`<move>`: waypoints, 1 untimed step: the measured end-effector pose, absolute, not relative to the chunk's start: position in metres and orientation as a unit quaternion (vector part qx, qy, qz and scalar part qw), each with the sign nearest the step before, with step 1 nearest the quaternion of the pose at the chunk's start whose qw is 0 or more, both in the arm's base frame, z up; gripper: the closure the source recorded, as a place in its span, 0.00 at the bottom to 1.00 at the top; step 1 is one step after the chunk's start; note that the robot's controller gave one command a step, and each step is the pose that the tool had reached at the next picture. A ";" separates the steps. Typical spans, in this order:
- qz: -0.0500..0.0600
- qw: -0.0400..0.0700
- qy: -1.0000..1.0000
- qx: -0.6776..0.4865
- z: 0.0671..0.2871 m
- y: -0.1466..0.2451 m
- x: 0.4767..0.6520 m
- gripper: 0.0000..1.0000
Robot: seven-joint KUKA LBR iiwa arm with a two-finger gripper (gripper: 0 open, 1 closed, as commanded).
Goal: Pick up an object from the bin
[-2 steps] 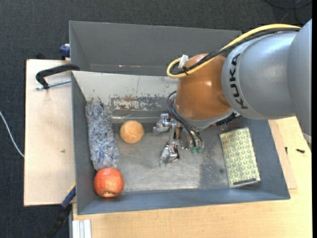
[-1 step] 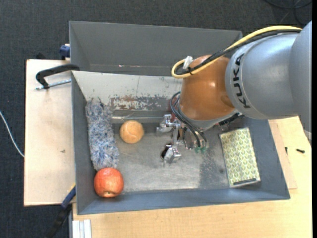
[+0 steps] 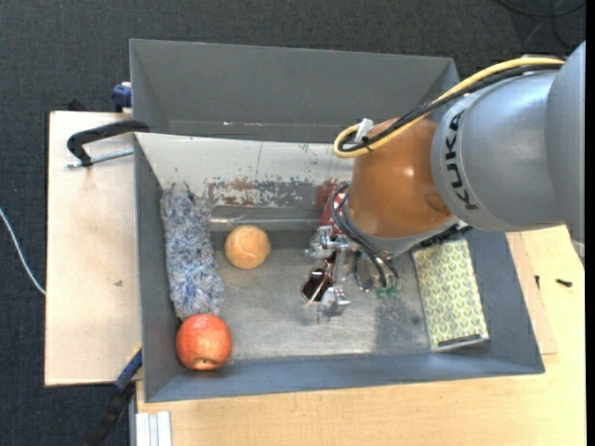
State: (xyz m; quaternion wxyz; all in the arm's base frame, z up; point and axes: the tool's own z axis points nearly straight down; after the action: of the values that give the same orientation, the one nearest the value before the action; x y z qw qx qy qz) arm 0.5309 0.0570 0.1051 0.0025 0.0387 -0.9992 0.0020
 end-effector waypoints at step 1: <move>-0.001 -0.004 -0.998 0.068 0.077 0.002 0.590 1.00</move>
Offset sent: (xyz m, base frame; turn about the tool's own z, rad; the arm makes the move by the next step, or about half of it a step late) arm 0.0000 0.0000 0.0000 0.0000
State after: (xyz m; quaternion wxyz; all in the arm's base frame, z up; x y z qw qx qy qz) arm 0.5904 0.0021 0.0767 -0.0042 0.0679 -0.9977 -0.0007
